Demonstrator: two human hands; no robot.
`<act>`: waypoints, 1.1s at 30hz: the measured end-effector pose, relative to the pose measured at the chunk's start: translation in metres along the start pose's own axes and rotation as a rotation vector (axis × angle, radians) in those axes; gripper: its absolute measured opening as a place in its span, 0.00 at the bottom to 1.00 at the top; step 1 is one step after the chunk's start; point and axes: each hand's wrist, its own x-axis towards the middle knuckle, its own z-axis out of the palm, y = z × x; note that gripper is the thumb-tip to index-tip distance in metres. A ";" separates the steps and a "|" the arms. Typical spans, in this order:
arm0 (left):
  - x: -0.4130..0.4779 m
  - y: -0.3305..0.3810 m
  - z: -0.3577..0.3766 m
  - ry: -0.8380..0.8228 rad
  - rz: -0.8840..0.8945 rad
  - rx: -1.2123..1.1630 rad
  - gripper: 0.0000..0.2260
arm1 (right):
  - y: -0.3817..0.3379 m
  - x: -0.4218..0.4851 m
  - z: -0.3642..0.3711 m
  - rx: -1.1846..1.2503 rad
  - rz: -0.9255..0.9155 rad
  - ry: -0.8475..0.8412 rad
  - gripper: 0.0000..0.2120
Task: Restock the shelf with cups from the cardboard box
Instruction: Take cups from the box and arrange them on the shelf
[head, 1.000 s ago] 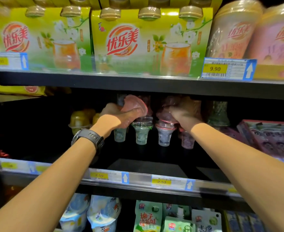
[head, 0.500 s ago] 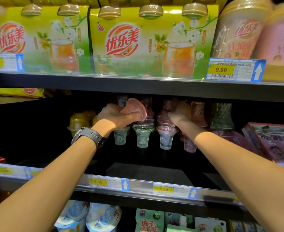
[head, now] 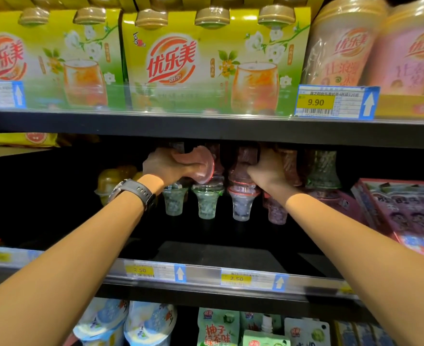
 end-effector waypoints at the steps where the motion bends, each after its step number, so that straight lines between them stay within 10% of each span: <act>1: 0.002 0.000 0.000 0.006 0.002 -0.055 0.37 | 0.001 -0.003 -0.002 0.004 -0.035 0.026 0.22; 16: 0.031 0.024 0.052 0.149 0.099 -0.028 0.28 | 0.027 -0.053 -0.015 0.111 -0.136 0.213 0.27; 33: 0.035 0.026 0.070 0.132 0.047 0.036 0.24 | 0.040 -0.058 0.001 0.174 0.005 -0.010 0.27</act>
